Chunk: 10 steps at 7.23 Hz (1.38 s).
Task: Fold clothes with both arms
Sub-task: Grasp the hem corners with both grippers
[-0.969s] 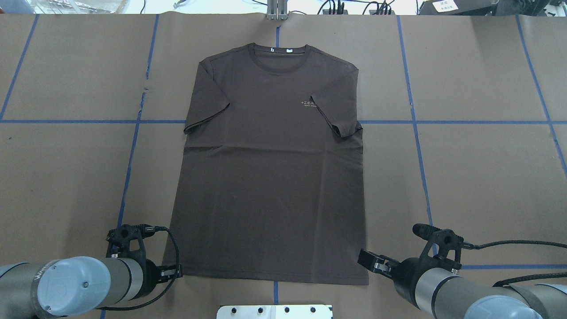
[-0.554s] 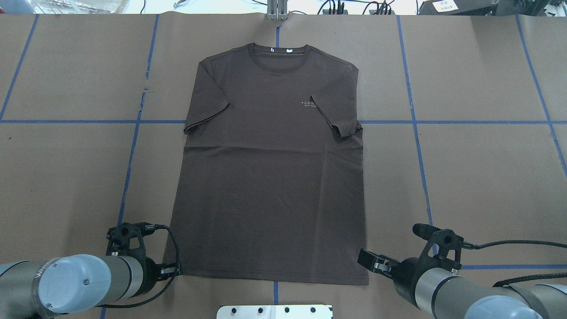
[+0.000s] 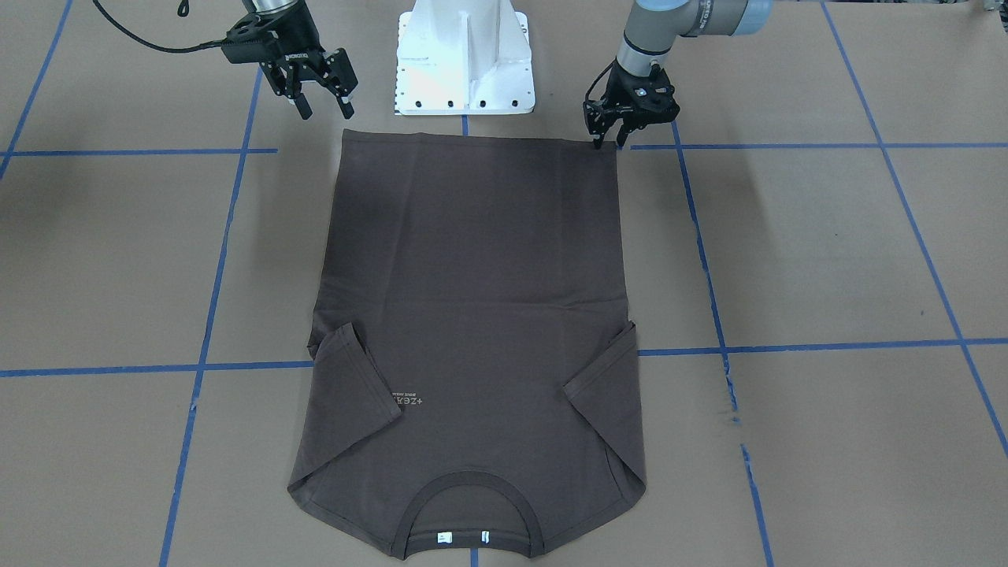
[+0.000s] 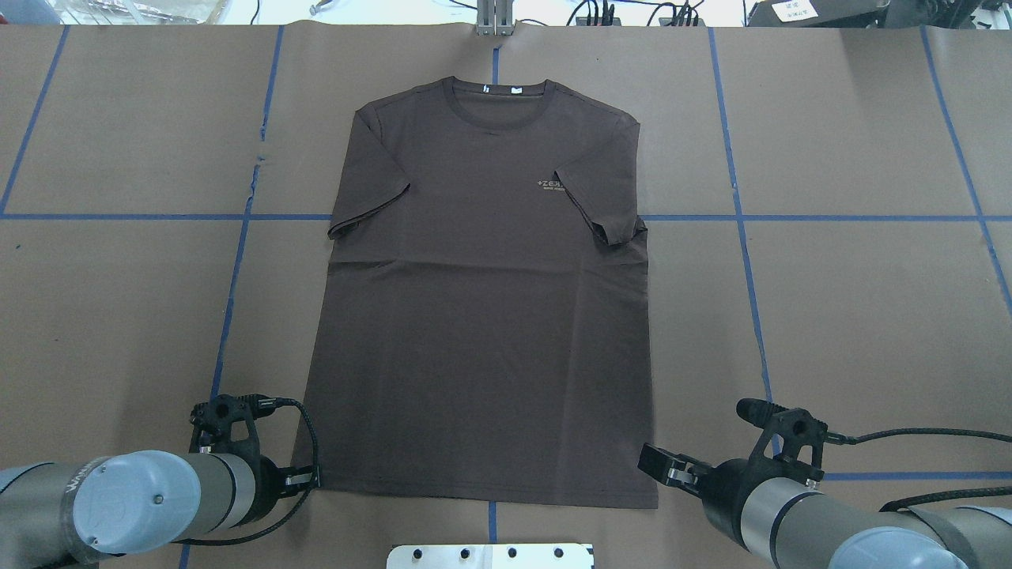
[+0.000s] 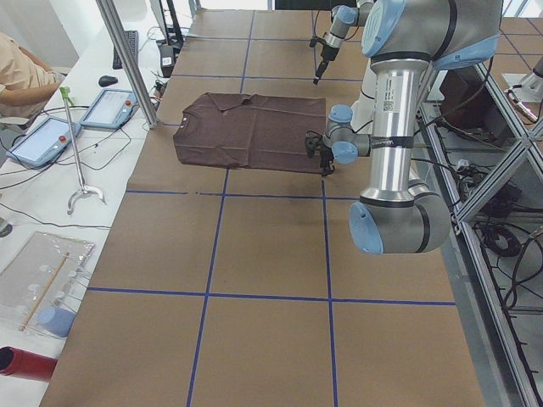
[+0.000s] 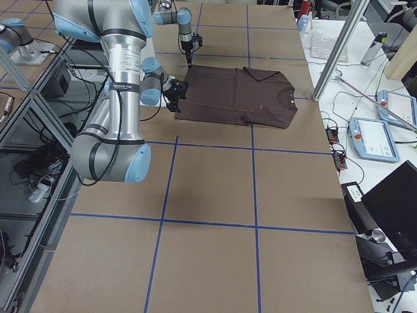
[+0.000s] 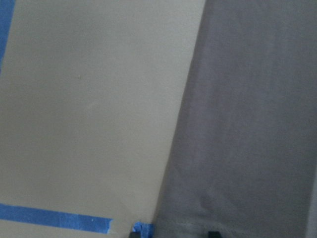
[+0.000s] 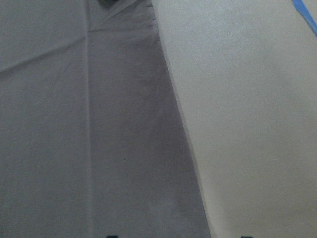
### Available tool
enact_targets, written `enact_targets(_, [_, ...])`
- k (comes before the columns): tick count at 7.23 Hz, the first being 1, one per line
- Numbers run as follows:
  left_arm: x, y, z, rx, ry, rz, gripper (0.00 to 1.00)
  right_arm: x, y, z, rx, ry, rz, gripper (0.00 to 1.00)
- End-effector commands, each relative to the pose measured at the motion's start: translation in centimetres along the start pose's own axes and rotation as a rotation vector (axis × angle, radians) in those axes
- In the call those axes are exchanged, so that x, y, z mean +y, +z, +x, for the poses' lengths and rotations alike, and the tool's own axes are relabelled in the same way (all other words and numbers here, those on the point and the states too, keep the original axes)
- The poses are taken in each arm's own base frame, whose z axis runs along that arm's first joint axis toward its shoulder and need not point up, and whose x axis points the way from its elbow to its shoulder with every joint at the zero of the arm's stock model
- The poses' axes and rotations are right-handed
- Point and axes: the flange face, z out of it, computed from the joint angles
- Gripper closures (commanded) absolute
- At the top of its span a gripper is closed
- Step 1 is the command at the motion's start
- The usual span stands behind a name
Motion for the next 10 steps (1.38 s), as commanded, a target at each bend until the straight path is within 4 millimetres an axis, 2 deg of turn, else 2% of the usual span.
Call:
enact_targets(1, [0.0,-0.2,0.4,0.008,-0.002,-0.002,0.93,0.0,0.0,0.0,0.0,0.0,0.0,0.13])
enact_targets(2, [0.0,-0.2,0.4,0.009,-0.002,-0.002,1.0,0.0,0.0,0.0,0.0,0.0,0.0,0.13])
enact_targets(4, [0.0,-0.5,0.6,0.016,-0.002,0.001,1.0,0.2,0.1,0.1,0.008,-0.007,0.005,0.14])
enact_targets(5, [-0.3,-0.7,0.9,0.023,-0.006,0.005,1.0,1.0,0.6,-1.2,0.053,-0.002,0.032,0.2])
enact_targets(7, [-0.3,-0.9,1.3,0.032,-0.006,0.003,1.0,3.8,1.0,-6.6,0.182,0.093,0.073,0.3])
enact_targets(8, [-0.3,-1.0,1.7,0.038,-0.008,0.005,1.0,5.3,2.2,-6.7,0.222,0.103,0.081,0.33])
enact_targets(10, [-0.3,-1.4,2.3,0.054,-0.015,0.002,1.0,5.8,4.1,-5.8,0.259,0.094,0.095,0.34])
